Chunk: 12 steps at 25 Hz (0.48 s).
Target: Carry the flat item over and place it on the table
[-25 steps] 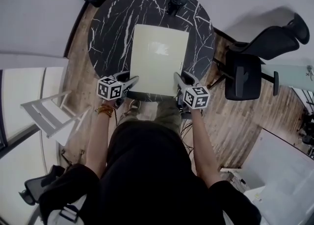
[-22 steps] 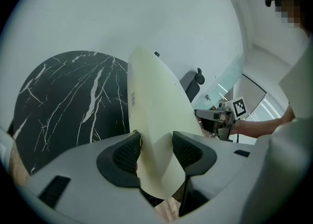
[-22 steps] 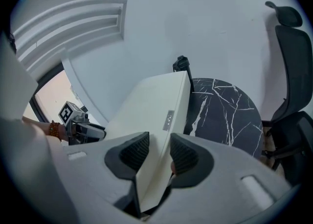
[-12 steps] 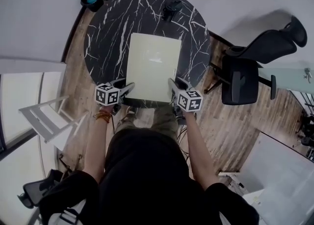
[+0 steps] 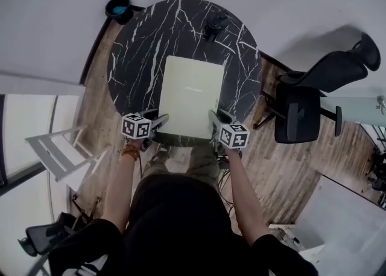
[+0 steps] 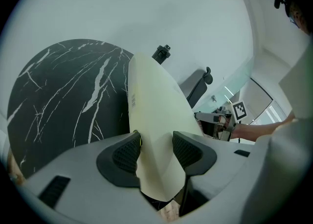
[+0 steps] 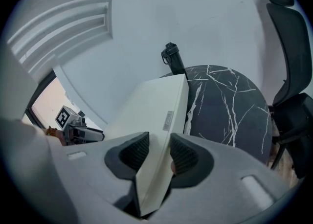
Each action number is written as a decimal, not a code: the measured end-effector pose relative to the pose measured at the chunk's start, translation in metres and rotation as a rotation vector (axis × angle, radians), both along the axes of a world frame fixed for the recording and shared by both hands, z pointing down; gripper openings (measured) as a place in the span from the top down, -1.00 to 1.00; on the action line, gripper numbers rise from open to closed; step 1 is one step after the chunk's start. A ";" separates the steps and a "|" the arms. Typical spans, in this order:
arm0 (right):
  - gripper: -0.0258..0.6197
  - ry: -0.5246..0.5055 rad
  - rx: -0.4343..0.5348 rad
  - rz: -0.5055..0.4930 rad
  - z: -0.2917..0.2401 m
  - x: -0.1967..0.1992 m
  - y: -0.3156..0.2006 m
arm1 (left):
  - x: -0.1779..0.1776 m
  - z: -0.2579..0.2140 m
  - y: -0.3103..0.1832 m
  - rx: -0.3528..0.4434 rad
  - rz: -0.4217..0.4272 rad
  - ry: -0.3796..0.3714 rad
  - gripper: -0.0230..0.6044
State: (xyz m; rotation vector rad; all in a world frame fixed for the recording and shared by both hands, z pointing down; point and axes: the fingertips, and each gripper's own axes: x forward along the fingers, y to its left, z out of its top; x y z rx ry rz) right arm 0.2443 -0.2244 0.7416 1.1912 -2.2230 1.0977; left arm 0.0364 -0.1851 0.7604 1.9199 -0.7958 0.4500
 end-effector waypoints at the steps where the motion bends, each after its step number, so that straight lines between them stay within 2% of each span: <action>1: 0.52 -0.005 -0.005 0.007 0.002 0.000 -0.001 | -0.001 0.001 -0.001 0.000 -0.001 -0.001 0.27; 12: 0.51 -0.035 -0.049 0.059 0.020 0.001 0.000 | -0.003 0.015 -0.002 -0.038 -0.052 0.014 0.26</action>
